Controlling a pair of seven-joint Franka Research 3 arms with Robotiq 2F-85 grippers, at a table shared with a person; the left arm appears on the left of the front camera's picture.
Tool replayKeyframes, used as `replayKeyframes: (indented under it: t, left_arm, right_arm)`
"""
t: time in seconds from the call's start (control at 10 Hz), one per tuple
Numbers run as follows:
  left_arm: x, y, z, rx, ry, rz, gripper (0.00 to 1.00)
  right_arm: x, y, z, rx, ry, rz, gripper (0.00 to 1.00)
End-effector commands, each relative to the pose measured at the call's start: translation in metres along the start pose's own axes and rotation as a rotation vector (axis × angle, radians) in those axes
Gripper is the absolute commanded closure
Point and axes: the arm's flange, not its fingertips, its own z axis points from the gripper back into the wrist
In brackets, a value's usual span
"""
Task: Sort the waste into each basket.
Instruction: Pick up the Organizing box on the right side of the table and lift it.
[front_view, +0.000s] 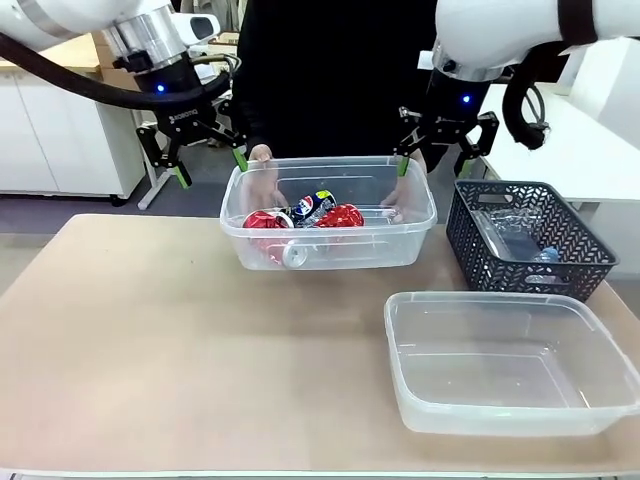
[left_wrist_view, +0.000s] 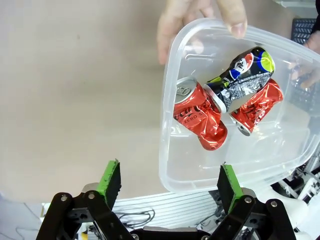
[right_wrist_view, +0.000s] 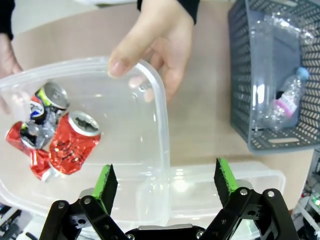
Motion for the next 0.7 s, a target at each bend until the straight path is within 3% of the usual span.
replayKeyframes:
  t: [0.0,0.3,0.4,0.6]
  left_arm:
    - [-0.001,0.0,0.003,0.005,0.001,0.0,0.0]
    - [0.0,0.0,0.0,0.0,0.0,0.0,0.0]
    - [-0.003,-0.012,0.02,0.046,0.001,0.008,0.0]
    - [-0.065,0.005,0.039,0.007,0.015,0.013,0.0]
  right_arm:
    - [0.001,-0.001,0.001,-0.01,-0.008,0.005,0.0]
    - [0.0,0.0,0.0,0.0,0.0,0.0,0.01]
    - [-0.003,0.019,0.021,0.008,-0.007,0.056,0.0]
    - [-0.076,-0.007,0.039,0.082,0.01,0.186,0.0]
